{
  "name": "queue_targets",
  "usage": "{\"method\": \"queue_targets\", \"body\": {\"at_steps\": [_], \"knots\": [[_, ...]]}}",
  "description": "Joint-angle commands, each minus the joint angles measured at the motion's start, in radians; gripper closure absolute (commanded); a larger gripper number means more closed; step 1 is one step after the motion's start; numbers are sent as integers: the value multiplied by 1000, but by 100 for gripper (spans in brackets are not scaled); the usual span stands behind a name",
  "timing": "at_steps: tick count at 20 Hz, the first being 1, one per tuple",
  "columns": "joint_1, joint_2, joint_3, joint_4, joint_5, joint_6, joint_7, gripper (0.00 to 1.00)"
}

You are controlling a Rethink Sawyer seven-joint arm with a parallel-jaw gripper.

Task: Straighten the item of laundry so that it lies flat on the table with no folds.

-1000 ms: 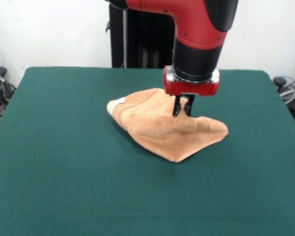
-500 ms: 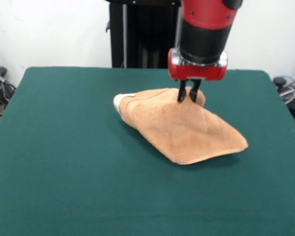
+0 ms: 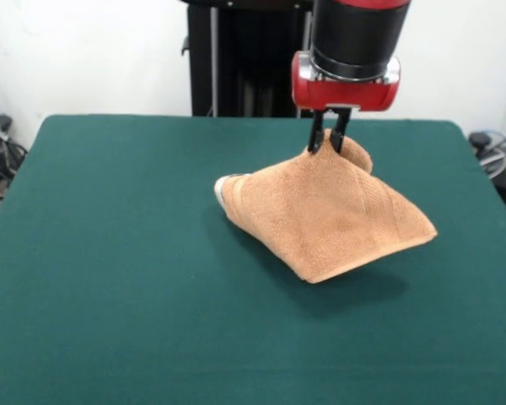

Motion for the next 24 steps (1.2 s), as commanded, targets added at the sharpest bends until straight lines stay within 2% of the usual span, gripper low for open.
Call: {"method": "queue_targets", "body": {"at_steps": [1, 4, 24], "knots": [[-6, 1, 18, 9, -9, 39, 124, 100], [-14, 23, 26, 20, -6, -7, 128, 100], [-11, 21, 23, 25, -9, -9, 126, 100]]}}
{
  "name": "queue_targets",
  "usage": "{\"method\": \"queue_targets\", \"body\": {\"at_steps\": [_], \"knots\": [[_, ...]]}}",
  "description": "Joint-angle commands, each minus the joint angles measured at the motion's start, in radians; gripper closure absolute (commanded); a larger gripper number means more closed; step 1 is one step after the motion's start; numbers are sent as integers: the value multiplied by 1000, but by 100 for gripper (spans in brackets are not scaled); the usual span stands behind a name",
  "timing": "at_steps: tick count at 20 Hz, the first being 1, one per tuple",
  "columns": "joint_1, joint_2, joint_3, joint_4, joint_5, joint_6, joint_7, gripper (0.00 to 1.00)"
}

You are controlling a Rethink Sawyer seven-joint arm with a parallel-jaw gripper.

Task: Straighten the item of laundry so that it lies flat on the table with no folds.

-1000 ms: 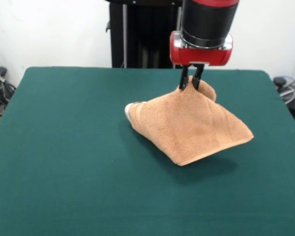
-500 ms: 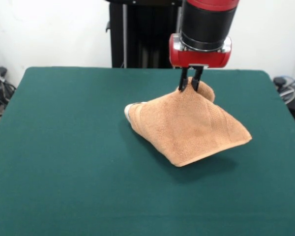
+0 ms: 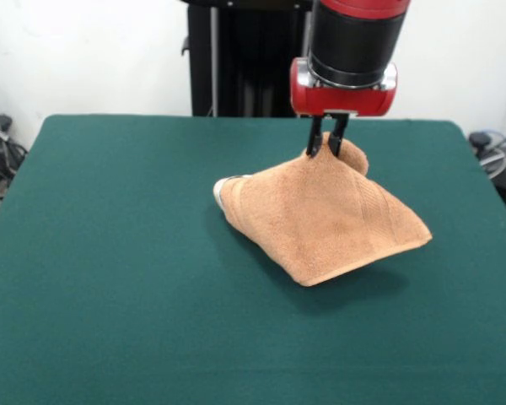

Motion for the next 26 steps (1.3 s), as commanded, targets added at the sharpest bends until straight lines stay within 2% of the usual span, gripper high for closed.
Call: {"method": "queue_targets", "body": {"at_steps": [1, 26], "knots": [[-9, 8, 24, 22, -8, -7, 126, 100], [4, 13, 12, 7, -21, -13, 137, 100]]}}
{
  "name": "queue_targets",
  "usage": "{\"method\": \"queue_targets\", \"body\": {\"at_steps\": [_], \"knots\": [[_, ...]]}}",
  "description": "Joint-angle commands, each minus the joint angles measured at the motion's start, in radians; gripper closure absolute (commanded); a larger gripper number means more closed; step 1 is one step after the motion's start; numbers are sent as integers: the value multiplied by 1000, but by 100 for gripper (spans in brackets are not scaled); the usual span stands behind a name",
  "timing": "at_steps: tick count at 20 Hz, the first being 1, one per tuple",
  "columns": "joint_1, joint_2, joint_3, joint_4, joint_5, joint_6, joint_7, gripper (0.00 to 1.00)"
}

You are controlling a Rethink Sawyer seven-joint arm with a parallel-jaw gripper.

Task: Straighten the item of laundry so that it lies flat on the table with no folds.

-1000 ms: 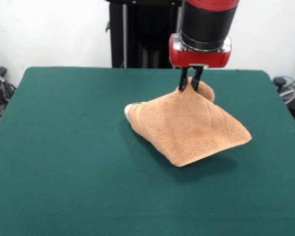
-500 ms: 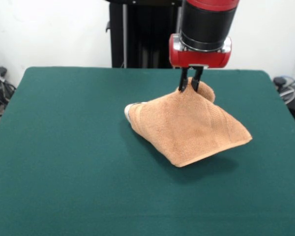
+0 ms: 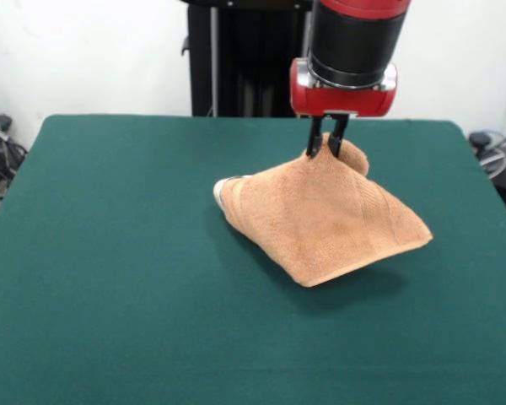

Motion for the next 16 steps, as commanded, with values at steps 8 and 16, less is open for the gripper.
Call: {"method": "queue_targets", "body": {"at_steps": [8, 16], "knots": [[0, 14, 17, 16, -19, -26, 133, 100], [5, 27, 4, -17, -24, 0, 145, 0]]}}
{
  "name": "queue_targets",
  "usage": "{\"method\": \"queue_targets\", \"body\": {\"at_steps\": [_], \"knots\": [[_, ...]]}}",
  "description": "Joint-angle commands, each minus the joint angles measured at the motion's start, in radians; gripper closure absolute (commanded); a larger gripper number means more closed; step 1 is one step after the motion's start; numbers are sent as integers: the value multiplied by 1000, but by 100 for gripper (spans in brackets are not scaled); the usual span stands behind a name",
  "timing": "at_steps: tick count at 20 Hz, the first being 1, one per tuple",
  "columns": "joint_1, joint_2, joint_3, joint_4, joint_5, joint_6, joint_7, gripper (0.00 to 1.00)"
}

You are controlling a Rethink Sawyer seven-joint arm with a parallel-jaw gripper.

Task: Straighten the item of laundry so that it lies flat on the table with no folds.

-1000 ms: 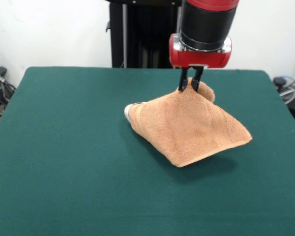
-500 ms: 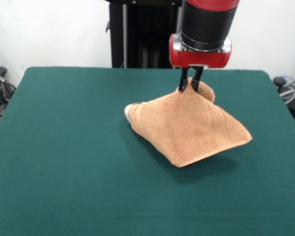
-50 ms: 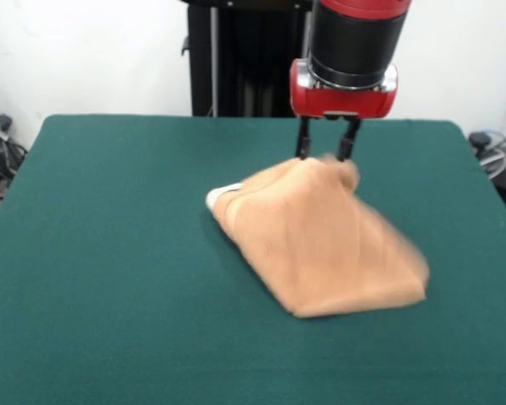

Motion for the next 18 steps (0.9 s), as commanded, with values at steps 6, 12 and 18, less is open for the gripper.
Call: {"method": "queue_targets", "body": {"at_steps": [6, 12, 18], "knots": [[5, 25, 1, -5, -22, 1, 150, 0], [-2, 18, 10, 9, -20, -7, 136, 0], [7, 14, 5, 20, -23, -35, 150, 0]]}}
